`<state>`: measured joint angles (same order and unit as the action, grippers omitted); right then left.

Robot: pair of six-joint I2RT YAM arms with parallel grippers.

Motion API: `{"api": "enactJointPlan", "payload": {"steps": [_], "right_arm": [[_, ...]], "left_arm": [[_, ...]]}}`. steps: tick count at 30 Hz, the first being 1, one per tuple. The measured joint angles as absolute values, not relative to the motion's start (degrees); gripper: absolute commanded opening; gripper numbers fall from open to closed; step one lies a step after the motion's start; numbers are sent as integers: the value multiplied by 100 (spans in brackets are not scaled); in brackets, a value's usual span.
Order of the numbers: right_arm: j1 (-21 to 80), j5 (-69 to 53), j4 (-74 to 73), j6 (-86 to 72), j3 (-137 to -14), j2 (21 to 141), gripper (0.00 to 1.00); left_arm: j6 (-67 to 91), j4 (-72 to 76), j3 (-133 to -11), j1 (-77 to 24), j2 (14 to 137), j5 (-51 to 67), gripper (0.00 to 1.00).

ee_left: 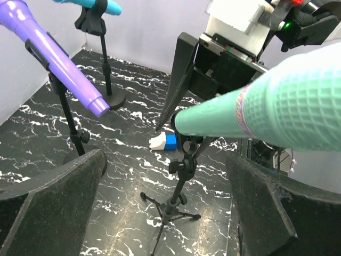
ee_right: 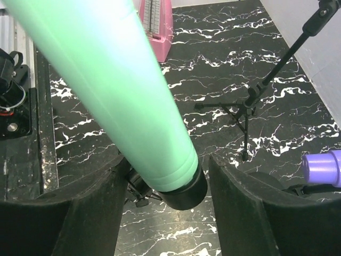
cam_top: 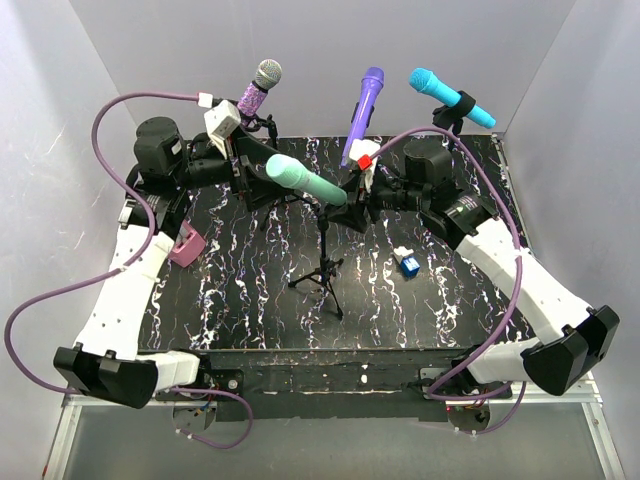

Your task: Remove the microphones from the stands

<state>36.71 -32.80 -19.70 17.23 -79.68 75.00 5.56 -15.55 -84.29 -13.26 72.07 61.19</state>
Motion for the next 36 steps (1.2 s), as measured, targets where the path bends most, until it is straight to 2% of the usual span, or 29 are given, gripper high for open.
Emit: {"api": "enactJointPlan", "payload": {"steps": [5,11,19,23,34,36], "right_arm": [[3671,-3376,-1953,1743,-7970,7511,46],[3706,-2838,-1588,1413,-7736,7380,33],[3715,-1868,-1452,1166,-7693,7352,30],[3732,-1721,-1332,1041,-7695,7406,28],[3758,-1466,-1138,843,-7734,7535,26],[3758,-1466,-1138,832,-7734,7535,26]], "left_arm": [[110,-2108,-8370,-1326,7057,5986,98],[-62,-2244,-8372,-1330,6991,5902,98],[580,-1601,-8827,-1398,7454,5902,98],[934,-1149,-9168,-1470,7867,5983,94],[1352,-681,-9461,-1669,8320,6285,75],[1354,-655,-9515,-1743,8320,6309,68]]}}
